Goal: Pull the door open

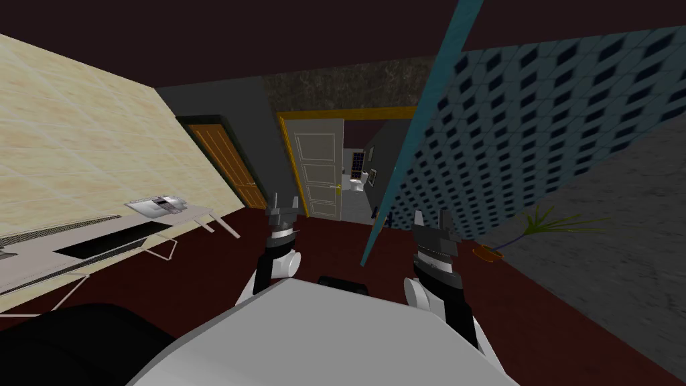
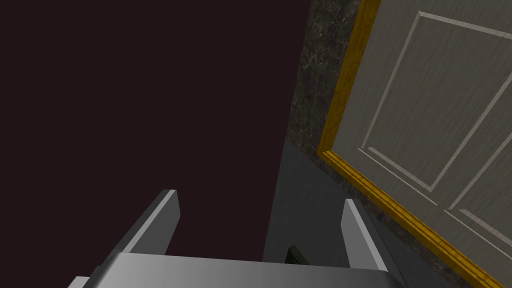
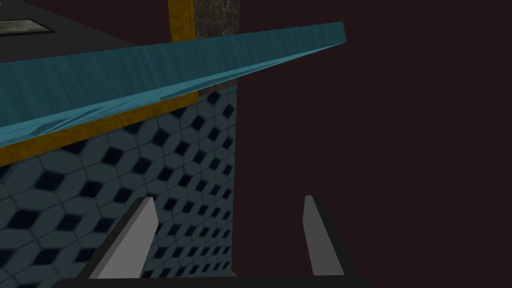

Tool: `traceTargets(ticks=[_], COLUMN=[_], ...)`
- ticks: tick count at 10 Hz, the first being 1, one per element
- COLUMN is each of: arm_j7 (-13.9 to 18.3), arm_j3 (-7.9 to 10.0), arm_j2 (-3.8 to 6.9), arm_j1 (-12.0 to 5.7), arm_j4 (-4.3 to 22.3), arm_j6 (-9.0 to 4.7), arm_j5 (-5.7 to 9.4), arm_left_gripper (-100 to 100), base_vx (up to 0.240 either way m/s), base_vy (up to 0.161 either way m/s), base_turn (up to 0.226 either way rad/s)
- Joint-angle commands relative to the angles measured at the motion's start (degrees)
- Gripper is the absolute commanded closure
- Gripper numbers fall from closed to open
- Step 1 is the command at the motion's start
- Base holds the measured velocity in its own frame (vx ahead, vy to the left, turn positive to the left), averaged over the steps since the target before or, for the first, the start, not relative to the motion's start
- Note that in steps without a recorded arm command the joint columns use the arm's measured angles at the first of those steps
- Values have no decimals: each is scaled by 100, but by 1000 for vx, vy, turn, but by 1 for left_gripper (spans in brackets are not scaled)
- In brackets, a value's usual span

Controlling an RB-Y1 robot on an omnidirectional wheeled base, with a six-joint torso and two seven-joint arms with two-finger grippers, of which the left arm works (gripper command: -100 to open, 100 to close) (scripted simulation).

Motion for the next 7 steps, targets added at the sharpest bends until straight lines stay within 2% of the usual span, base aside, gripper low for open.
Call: traceTargets(ticks=[1,4,7], arm_j7=[-69,-173,-322], arm_j3=[40,101,188], arm_j2=[52,122,211], arm_j1=[-127,-317,-589], arm_j4=[219,548,1017], arm_j6=[7,18,33], arm_j5=[42,106,197], arm_left_gripper=[-100,-100,-100], base_vx=[155,45,65], base_vy=[66,14,24], base_turn=[-54,-66,-68])
